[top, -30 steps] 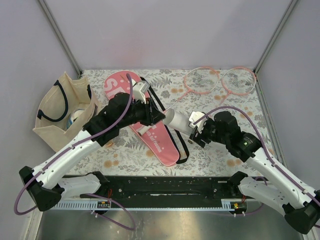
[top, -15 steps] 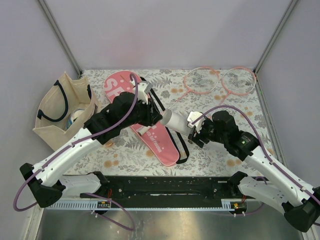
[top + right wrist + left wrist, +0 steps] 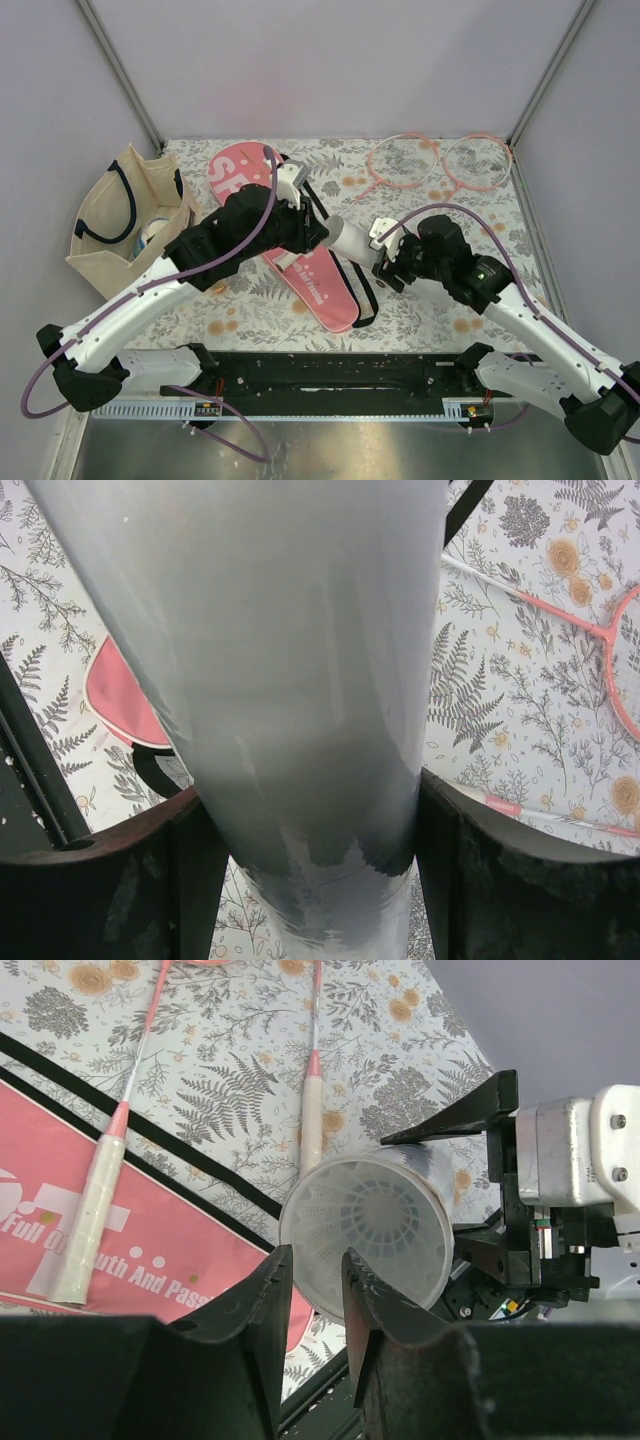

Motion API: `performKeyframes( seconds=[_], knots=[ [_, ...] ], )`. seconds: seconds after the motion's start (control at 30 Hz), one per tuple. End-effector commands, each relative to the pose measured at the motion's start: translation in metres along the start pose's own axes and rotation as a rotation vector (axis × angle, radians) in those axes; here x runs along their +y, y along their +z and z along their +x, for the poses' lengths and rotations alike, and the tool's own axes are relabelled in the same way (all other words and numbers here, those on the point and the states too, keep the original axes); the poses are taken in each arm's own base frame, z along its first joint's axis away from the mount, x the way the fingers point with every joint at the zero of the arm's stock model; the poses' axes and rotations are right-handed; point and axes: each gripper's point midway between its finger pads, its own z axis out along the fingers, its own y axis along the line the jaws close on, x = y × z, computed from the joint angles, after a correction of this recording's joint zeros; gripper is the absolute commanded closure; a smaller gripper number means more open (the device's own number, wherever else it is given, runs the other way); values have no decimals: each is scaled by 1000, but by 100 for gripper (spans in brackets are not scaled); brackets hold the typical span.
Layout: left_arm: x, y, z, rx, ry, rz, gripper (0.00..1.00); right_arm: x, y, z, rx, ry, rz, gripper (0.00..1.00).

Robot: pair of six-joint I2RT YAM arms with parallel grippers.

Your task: Pack up the badminton gear

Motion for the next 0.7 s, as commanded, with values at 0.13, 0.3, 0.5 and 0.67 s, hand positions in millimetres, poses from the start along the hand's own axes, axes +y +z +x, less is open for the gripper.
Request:
performKeyframes(
  seconds=[0.13, 0.3, 0.5, 0.67],
  knots=[
    [-5, 5, 1, 0, 81, -13, 70, -13, -7, -55, -125, -13, 26, 46],
    [-10, 14, 9, 6, 93, 28, 70, -15, -6, -65, -133, -21, 20, 47],
    [-14, 22, 18, 36, 103, 60, 70, -17, -6, -71, -135, -39, 23, 47],
    [-9, 32, 31, 94, 117, 44, 69, -23, -10, -79, -157, -49, 54, 47]
  ],
)
